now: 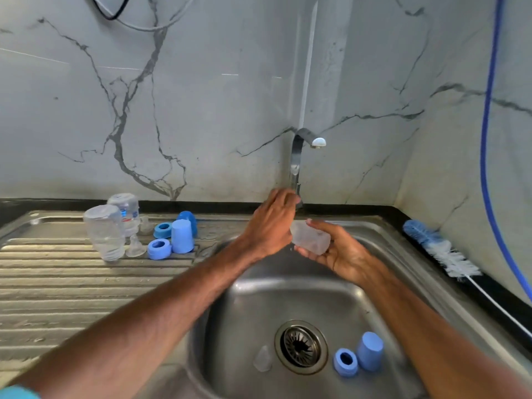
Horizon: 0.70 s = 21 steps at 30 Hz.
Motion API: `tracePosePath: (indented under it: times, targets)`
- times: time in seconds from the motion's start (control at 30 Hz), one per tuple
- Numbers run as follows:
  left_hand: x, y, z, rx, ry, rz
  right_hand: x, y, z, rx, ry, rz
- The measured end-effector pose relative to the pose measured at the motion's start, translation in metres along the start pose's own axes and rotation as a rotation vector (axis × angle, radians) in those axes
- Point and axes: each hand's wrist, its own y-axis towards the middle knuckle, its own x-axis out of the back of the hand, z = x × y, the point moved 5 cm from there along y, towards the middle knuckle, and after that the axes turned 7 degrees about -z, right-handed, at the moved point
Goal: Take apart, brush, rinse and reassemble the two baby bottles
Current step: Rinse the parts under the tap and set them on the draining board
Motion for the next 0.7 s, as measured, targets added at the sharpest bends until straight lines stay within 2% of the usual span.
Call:
tracePosePath:
  times: [0.1, 0.17, 0.3, 0.4, 0.57, 0.7]
  targets:
    - [-0.015, 0.042, -0.015, -0.219, 0.278, -0.029, 0.006, 0.002, -0.002, 0.038, -0.002, -0.049]
    - [-0.033, 0.058, -0.014, -0.318, 0.446, 0.071, 0.010, 0.004, -0.003, 0.056, -0.103, -0.113]
    - [-0.051, 0.059, 0.005, -0.334, 0.685, 0.245, 0.019, 0.009, 0.003, 0.133, -0.373, -0.290]
    - [-0.050, 0.053, 0.014, -0.256, 0.636, 0.237, 0.019, 0.008, 0.005, 0.232, -0.492, -0.283]
    - [-0.054, 0.013, 0.030, 0.039, 0.360, 0.241, 0.006, 0.008, 0.006, 0.412, -0.861, -0.297]
    - [-0.052, -0.001, 0.032, 0.095, 0.214, 0.258, -0.006, 0.008, -0.003, 0.500, -0.968, -0.287]
